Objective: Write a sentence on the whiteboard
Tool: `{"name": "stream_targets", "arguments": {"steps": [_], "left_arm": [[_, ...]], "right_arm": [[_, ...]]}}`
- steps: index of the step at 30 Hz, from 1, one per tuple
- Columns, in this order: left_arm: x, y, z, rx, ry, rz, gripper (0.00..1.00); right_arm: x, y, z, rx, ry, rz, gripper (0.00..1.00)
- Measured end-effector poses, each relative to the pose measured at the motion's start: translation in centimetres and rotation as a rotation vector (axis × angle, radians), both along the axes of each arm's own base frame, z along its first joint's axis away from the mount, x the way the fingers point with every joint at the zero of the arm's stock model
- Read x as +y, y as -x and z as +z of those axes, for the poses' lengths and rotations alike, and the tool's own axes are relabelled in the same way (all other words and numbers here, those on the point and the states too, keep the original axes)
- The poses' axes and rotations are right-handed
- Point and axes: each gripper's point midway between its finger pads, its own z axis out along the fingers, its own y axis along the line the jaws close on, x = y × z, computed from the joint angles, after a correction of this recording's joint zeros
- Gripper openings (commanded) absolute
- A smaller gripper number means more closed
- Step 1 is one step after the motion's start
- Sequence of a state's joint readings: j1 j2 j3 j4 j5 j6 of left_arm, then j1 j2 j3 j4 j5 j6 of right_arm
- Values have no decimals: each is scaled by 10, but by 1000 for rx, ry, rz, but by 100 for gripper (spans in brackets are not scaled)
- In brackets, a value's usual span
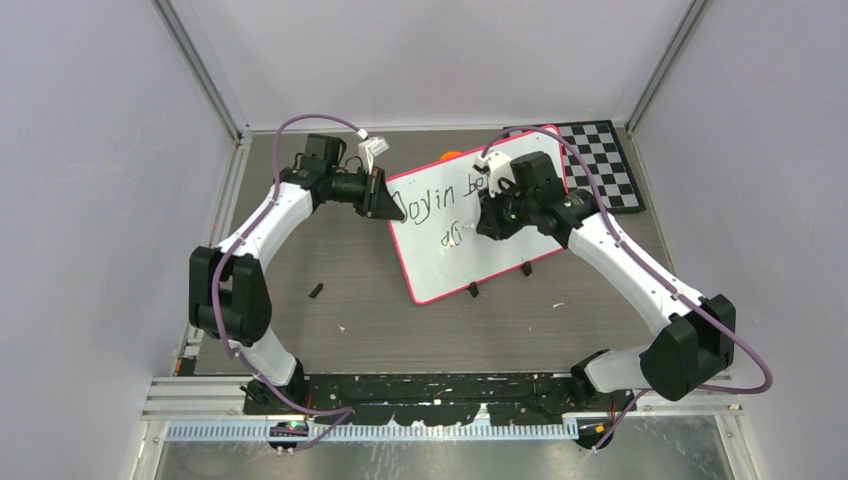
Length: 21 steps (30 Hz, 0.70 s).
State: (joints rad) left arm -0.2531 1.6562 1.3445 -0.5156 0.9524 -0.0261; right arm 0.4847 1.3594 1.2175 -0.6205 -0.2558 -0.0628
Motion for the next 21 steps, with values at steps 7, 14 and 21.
{"name": "stream_targets", "arguments": {"steps": [7,14,21], "left_arm": [[0,0,0,-1,1,-1,0],[0,0,0,-3,0,0,0],[0,1,0,0,0,0,0]], "right_arm": [[-1,-2,0,-9,4,0,0],[1,-8,-12,5,17,-1,0],[-4,-1,-25,30,40,-3,0]]}}
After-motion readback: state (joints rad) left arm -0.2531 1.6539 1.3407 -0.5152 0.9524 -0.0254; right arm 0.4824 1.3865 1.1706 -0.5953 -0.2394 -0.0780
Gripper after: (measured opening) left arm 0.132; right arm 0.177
